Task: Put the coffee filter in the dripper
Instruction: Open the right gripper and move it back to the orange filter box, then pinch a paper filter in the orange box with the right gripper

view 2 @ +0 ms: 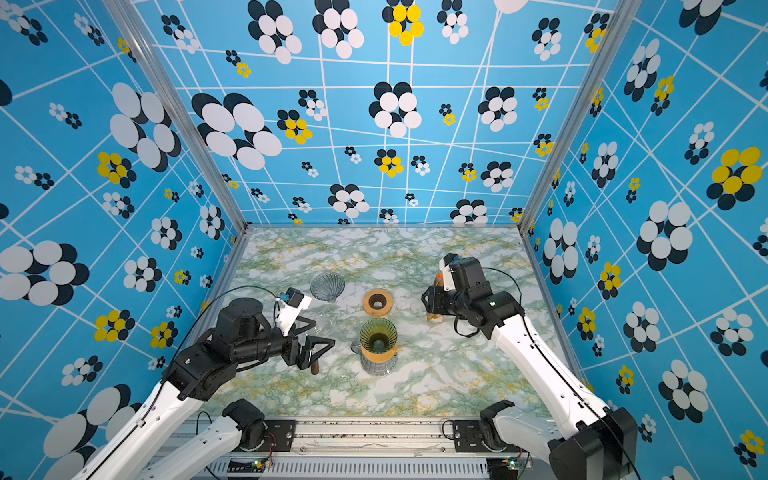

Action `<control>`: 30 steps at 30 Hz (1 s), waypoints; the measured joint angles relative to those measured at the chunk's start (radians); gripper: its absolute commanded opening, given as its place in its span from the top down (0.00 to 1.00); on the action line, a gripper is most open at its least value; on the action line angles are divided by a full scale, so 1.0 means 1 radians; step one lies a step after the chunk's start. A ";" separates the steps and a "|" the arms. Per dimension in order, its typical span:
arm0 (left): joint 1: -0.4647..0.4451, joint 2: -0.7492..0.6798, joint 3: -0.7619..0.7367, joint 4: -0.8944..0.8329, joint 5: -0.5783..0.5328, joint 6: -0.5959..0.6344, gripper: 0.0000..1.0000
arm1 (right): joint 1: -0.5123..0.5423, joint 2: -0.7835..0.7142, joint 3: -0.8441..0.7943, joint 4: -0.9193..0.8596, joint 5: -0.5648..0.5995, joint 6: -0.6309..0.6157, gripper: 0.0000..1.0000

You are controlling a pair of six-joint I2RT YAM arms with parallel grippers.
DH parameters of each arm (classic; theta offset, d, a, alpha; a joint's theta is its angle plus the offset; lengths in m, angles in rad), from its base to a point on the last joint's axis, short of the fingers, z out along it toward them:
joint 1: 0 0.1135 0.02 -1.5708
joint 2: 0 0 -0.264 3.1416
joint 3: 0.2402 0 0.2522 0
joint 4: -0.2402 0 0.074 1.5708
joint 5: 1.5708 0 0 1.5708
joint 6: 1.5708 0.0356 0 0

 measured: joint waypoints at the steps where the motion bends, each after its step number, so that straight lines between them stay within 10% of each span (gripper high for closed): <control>1: 0.000 0.000 0.000 0.000 0.000 0.000 0.01 | -0.021 0.001 -0.004 0.005 0.008 -0.013 0.50; 13: 0.000 0.000 0.000 0.000 0.002 0.000 0.01 | -0.129 0.170 -0.003 0.080 0.056 -0.130 0.78; 30: 0.006 0.000 0.000 0.000 0.008 0.000 0.01 | -0.140 0.340 0.104 0.083 0.083 -0.226 0.78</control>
